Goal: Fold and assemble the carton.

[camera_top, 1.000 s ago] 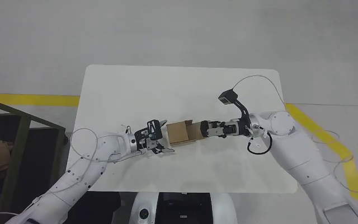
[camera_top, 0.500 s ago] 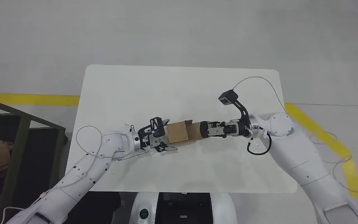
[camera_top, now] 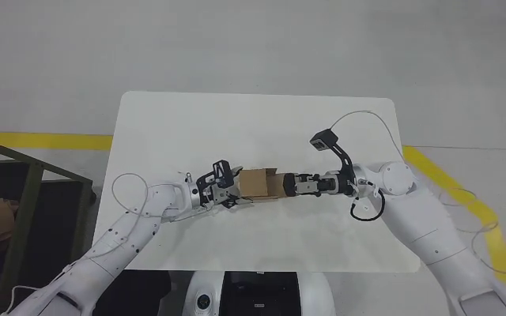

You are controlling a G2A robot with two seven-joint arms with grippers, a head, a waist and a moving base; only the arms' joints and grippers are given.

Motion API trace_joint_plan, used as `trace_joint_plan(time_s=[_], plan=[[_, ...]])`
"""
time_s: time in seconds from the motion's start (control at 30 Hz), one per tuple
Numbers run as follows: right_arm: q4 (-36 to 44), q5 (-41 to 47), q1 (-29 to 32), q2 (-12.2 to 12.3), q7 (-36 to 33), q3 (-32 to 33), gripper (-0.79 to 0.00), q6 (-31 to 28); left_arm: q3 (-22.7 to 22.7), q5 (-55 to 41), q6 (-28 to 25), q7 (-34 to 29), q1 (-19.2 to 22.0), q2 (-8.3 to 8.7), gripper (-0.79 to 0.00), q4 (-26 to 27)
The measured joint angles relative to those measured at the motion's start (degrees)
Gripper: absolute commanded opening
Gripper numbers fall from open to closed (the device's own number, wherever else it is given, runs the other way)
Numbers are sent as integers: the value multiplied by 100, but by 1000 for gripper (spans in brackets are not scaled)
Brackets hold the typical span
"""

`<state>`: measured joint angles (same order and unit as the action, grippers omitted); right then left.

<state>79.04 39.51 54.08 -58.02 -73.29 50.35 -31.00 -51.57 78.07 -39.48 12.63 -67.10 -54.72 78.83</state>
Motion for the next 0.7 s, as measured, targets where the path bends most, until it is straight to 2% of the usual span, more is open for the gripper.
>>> trace_joint_plan(time_s=[0.17, 0.27, 0.3, 0.33, 0.37, 0.4, 0.53, 0.7], plan=[[-5, 10, 38, 26, 3, 1, 0, -4, 8, 76, -80, 54, 93, -31, -200, -102], [-81, 58, 61, 30, -43, -33, 0, 43, 9, 123, -117, 77, 148, -49, -139, -161], [-131, 83, 64, 28, -78, -52, -71, 78, 8, 133, -127, 87, 162, -54, -120, -178], [-227, 103, 61, 24, -142, -85, -403, 142, 6, 147, -138, 99, 179, -60, -114, -201], [-315, 109, 53, 18, -192, -114, -650, 193, 5, 160, -143, 107, 190, -64, -111, -216], [-405, 126, 42, 8, -236, -145, -785, 237, 2, 172, -148, 115, 200, -68, -102, -228], [-799, 234, -9, -70, -490, -379, -785, 490, -15, 232, -178, 169, 225, -81, -95, -266], [-1292, 270, -120, -229, -670, -735, -785, 671, -37, 289, -209, 221, 229, -91, -123, -273]])
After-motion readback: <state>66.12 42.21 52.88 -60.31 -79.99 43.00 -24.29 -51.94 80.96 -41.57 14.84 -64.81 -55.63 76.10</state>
